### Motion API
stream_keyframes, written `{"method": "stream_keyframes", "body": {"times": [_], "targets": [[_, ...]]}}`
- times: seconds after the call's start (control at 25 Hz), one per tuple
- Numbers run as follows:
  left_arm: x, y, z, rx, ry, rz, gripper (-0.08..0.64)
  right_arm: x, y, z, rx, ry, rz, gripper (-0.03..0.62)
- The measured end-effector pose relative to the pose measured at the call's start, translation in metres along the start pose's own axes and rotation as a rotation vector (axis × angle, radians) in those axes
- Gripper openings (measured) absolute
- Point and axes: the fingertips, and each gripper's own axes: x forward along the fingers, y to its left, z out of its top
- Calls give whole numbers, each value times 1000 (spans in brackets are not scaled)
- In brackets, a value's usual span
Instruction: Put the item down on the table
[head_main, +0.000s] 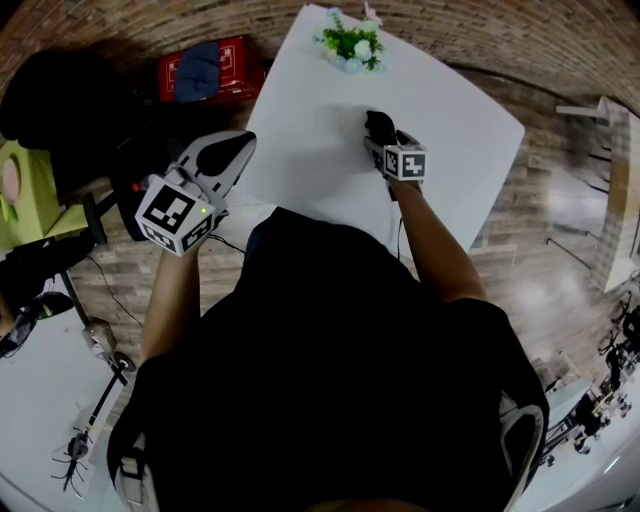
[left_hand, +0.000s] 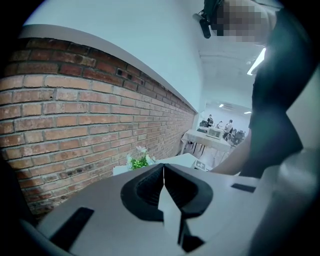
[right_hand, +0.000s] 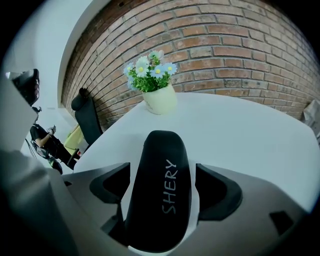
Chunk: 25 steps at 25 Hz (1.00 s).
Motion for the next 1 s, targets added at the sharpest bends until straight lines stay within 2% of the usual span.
{"method": "stream_keyframes", "body": {"times": [0.24,0.8,1.0], "targets": [[-3,-5,5,13,-16,8,11,-7,-1,6,-10,-15,8,388],[-2,-25,11,30,-30,6,11,-32,5,30,101,-86,57,390],[3,-34,14,38,-29,-5,11,-44,6,40,94,-115,67,390]]}}
